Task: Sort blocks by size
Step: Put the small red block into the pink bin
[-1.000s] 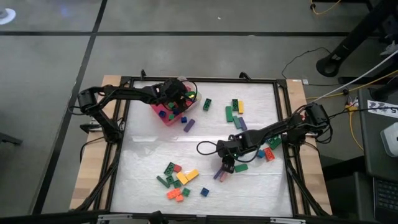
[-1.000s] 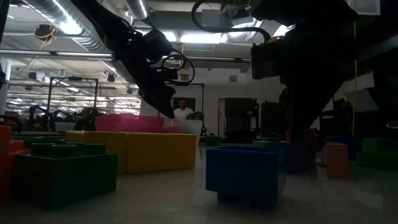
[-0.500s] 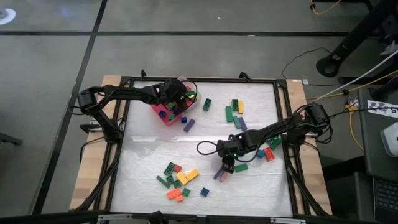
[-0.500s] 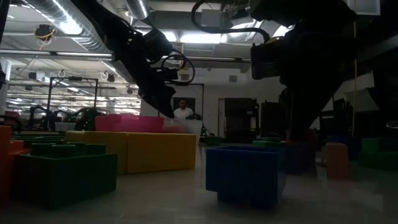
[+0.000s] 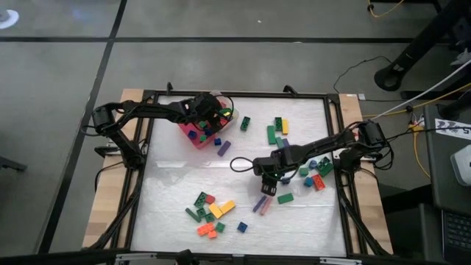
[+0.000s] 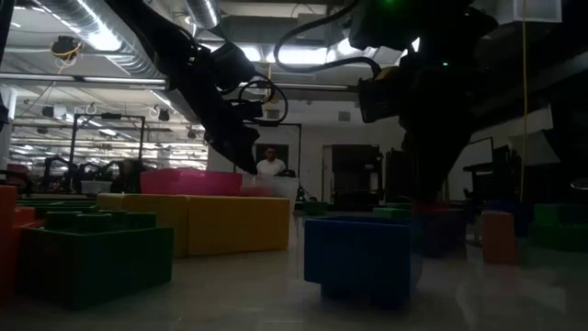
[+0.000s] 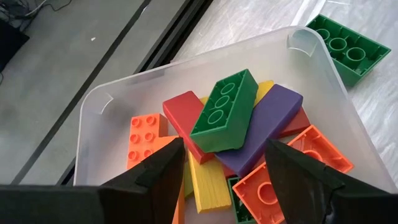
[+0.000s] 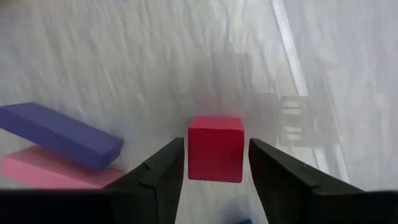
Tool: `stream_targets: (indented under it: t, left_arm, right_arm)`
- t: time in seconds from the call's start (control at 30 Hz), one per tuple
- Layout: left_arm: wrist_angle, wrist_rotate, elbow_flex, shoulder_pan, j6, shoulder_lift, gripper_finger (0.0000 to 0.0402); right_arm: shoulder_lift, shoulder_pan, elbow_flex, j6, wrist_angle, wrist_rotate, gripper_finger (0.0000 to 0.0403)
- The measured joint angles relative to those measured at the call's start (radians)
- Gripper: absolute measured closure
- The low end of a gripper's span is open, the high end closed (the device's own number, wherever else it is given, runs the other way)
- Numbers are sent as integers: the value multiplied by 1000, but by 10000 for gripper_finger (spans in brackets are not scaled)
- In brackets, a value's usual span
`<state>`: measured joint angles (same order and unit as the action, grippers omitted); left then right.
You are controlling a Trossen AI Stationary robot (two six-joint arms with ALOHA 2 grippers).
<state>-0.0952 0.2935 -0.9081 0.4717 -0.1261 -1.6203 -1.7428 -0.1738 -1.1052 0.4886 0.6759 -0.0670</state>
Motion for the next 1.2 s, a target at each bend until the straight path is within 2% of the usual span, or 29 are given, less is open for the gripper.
stream_targets:
  t: [0.77, 1.1, 1.2]
  left_arm:
    - [0, 0, 0, 0, 0, 0, 192]
    - [0, 0, 0, 0, 0, 0, 192]
    - [0, 0, 0, 0, 0, 0, 192]
  right_arm:
    - [4, -2, 0, 0, 7, 7, 223]
    - [5, -2, 0, -18, 7, 38, 223]
    - [5, -2, 0, -30, 8, 79, 223]
